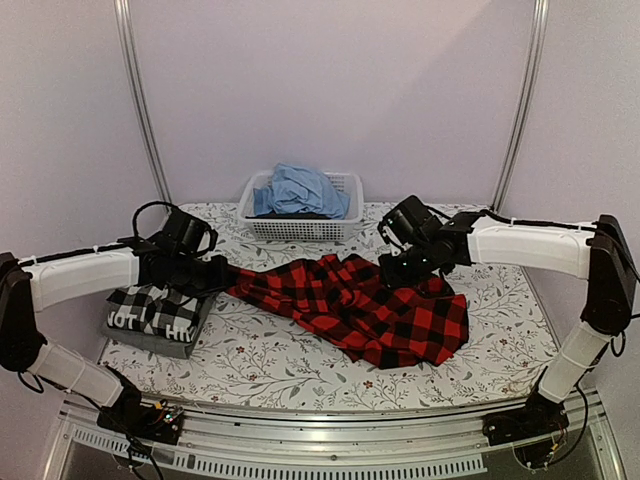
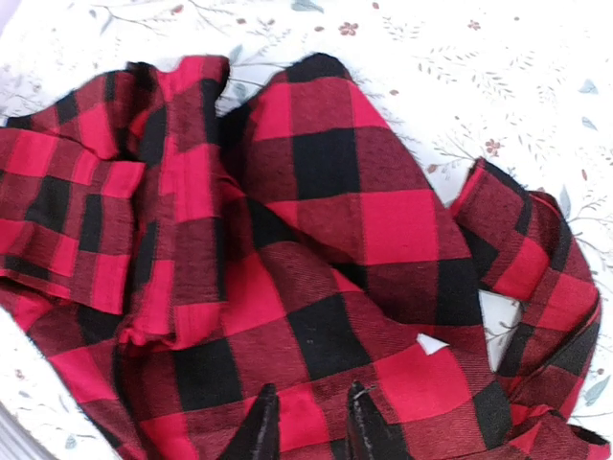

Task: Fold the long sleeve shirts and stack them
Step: Flatten out the crumpled shirt at the center of the board.

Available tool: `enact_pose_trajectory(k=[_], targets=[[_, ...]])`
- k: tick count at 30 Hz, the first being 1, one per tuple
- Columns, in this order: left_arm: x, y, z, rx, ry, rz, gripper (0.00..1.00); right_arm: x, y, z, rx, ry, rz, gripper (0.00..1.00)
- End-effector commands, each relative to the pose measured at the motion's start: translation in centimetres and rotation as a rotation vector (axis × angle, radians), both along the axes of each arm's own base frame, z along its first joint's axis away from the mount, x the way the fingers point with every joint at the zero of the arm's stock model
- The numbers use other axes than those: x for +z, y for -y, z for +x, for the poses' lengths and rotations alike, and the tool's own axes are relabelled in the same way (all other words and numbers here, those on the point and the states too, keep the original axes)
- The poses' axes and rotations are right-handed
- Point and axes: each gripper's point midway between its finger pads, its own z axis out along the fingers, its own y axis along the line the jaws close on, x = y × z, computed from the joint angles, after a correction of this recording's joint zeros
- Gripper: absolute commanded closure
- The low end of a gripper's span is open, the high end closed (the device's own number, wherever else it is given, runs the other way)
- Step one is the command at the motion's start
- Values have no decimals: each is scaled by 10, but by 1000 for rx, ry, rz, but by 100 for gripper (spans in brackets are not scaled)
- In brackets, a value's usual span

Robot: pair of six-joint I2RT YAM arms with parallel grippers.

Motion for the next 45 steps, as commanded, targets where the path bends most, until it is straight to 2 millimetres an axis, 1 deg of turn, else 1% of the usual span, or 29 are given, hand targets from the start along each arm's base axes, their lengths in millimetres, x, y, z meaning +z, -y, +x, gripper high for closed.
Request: enact_pose_trajectory(k=[1,4,8,10,12,16,18,19,21,23,24,25,28,30,32,33,36,38,39,41,43,44,45], targets=[[11,-1,7,-7,31,6,100,23,-50,-29,217,3,100,70],[9,0,7,-9,28,0,100,13,-73,-51,301,-45,110,64],[9,1,7,-9,24,-6,100,1,-94,-66,351,-90,139,55],[9,1,7,-10,23,-6,100,-5,-100,-69,356,-102,134,53],[9,1,7,-10,25,-5,100,-13,-104,-71,359,-118,130,52],[9,1,7,-12,27,-3,100,-27,-103,-68,332,-136,106,54],[9,1,8,-12,27,-3,100,-33,-100,-65,310,-134,84,58],[9,1,8,-13,27,-5,100,-36,-99,-64,305,-136,75,63],[10,2,8,-15,29,-7,100,-37,-98,-61,287,-126,64,81],[10,1,9,-10,31,-3,100,-36,-93,-56,254,-109,42,95],[11,0,9,-10,33,1,100,-36,-85,-49,222,-89,12,99],[10,-1,8,-10,32,5,100,-35,-76,-41,181,-68,-22,100],[10,-7,9,-2,29,22,100,-30,-36,-17,51,-45,-86,100],[9,-11,9,1,26,34,100,-18,-4,2,-45,-10,-111,100],[8,-17,9,7,20,46,100,-6,32,19,-141,22,-139,100],[9,-20,10,8,20,51,100,4,52,29,-192,42,-145,100],[9,-26,12,15,17,57,100,22,107,49,-330,91,-173,100],[9,-29,15,14,13,61,100,32,138,63,-402,112,-172,100],[9,-30,16,12,13,61,100,37,149,70,-424,126,-161,100],[13,-30,22,4,18,61,100,53,159,88,-432,176,-139,100],[15,-29,28,-7,21,63,100,69,163,110,-429,229,-142,100],[17,-28,31,-11,23,66,100,79,162,122,-413,264,-152,100],[18,-27,34,-15,26,68,100,83,159,135,-400,286,-164,100]])
